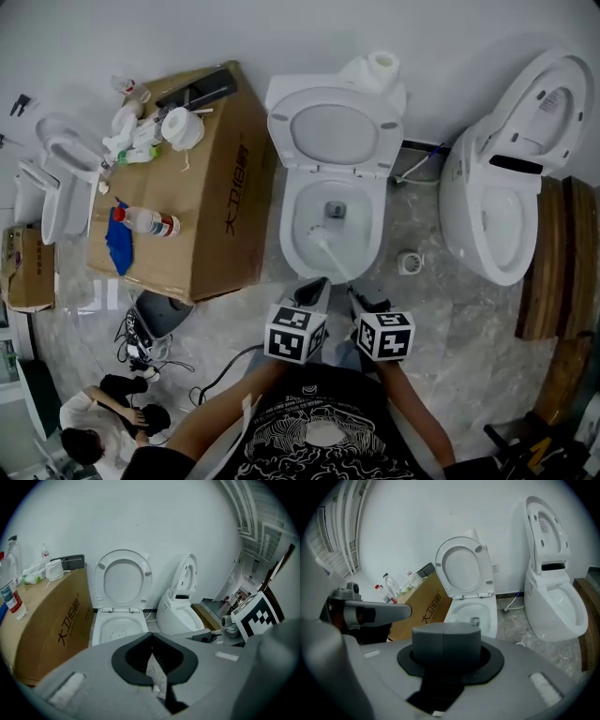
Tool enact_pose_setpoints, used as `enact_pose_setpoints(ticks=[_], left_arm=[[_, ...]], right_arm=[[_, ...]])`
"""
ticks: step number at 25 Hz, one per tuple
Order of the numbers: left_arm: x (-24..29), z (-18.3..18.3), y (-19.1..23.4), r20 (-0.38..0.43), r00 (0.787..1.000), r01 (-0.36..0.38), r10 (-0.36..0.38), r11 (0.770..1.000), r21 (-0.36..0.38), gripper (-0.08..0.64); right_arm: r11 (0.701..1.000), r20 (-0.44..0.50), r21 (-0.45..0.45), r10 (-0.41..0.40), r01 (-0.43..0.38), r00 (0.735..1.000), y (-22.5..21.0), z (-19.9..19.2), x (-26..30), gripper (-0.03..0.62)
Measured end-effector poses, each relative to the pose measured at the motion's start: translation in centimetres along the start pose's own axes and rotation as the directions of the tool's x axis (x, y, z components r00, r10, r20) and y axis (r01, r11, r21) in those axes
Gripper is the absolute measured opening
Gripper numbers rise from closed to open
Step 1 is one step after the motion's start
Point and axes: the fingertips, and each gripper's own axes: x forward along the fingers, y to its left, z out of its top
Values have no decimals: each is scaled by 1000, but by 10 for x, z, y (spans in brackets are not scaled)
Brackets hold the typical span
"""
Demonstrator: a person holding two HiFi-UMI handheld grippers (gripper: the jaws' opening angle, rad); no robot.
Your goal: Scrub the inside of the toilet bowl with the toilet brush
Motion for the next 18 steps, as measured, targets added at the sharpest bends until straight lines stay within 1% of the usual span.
enact_pose_setpoints(ticks=[4, 8, 11, 13, 18], left_arm=[[17, 6, 27, -15, 1000, 7, -7, 1000, -10, -6], [31, 2, 49, -59, 998, 16, -18, 1000, -25, -5], [40, 0, 67, -88, 996, 21, -23, 999, -25, -5], [44, 0, 77, -104, 994, 22, -24, 1000, -13, -5], [56, 1, 100, -145, 989, 23, -22, 1000, 5, -5]], right_arm=[[1000, -42, 0, -4, 4, 999, 3, -2, 33, 152], [1000, -87, 13, -20, 21, 996, -1, -8, 61, 152], [998, -119, 43, -37, 42, 992, -7, -14, 81, 152], [996, -141, 72, -45, 56, 989, -10, -20, 93, 152], [991, -185, 125, -30, 54, 982, -10, -32, 122, 152]])
